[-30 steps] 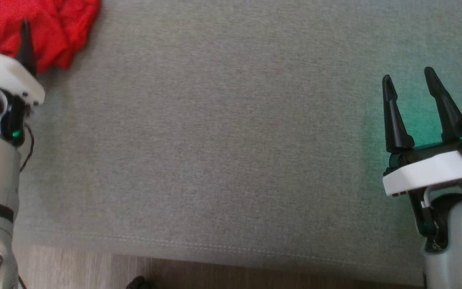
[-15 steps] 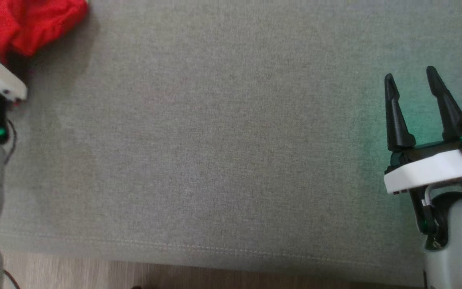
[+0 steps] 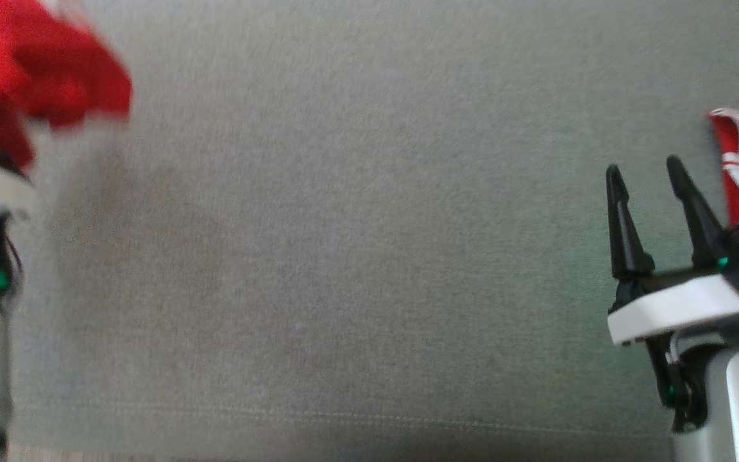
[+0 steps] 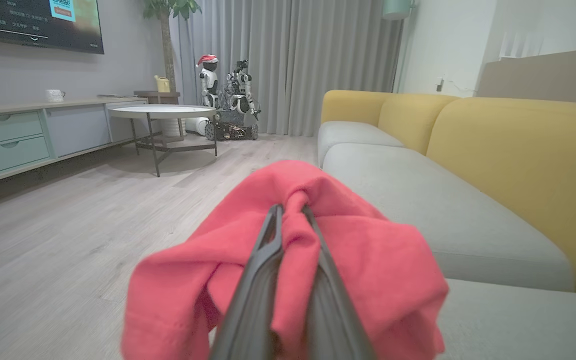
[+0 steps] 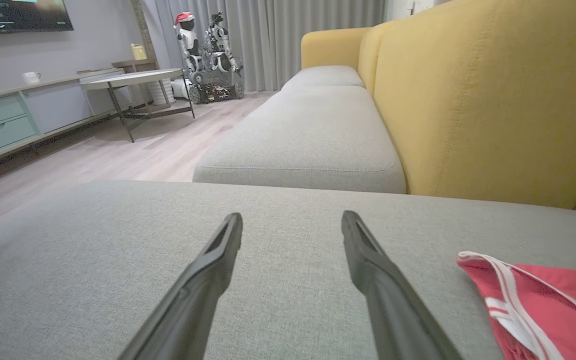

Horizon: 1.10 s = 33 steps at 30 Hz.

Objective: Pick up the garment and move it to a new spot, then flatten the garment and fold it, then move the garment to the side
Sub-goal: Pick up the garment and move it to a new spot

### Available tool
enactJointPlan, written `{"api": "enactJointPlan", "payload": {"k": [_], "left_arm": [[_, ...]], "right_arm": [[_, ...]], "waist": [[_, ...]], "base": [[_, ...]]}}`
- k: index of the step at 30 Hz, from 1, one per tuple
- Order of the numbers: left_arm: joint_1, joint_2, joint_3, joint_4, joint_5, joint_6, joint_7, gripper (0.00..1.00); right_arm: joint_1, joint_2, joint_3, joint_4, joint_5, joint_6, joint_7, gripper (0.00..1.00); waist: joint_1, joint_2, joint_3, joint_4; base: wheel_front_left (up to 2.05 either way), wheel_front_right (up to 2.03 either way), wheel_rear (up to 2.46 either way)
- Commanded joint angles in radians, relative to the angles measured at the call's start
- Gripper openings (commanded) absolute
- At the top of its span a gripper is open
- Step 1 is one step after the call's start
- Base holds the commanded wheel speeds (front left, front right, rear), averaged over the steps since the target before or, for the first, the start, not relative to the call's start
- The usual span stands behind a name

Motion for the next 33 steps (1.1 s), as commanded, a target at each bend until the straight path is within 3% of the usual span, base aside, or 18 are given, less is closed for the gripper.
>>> {"api": "enactJointPlan", "payload": {"k": [1, 11, 19, 24, 33], "left_arm": [[0.021, 0.038, 0.046, -0.081, 0.015, 0.013, -0.005, 0.00], [0.425, -0.040, 0.031, -0.457, 0.064, 0.109, 0.043, 0.00], [0.563, -0.092, -0.051, -0.618, 0.076, 0.132, 0.114, 0.00], [0.513, -0.116, -0.132, -0.574, 0.100, 0.108, 0.135, 0.00], [0.314, -0.189, -0.316, -0.337, 0.142, 0.009, 0.146, 0.00]], "right_arm": [[0.001, -0.002, 0.024, -0.030, 0.009, -0.001, -0.011, 1.00], [0.070, -0.002, 0.028, -0.013, 0.038, -0.001, -0.022, 1.00], [0.082, -0.002, 0.046, -0.014, 0.051, -0.001, -0.019, 1.00], [0.070, -0.002, 0.065, -0.015, 0.064, -0.001, -0.022, 1.00], [0.056, -0.002, 0.088, 0.011, 0.102, -0.001, -0.045, 1.00]], "waist": [[0.0000, 0.0000, -0.050, -0.028], [0.0000, 0.0000, -0.144, -0.084], [0.0000, 0.0000, -0.167, -0.142], [0.0000, 0.0000, -0.148, -0.190], [0.0000, 0.0000, -0.088, -0.322]], "base": [[0.00, 0.00, 0.00], [0.00, 0.00, 0.00], [0.00, 0.00, 0.00], [0.00, 0.00, 0.00], [0.00, 0.00, 0.00]]}}
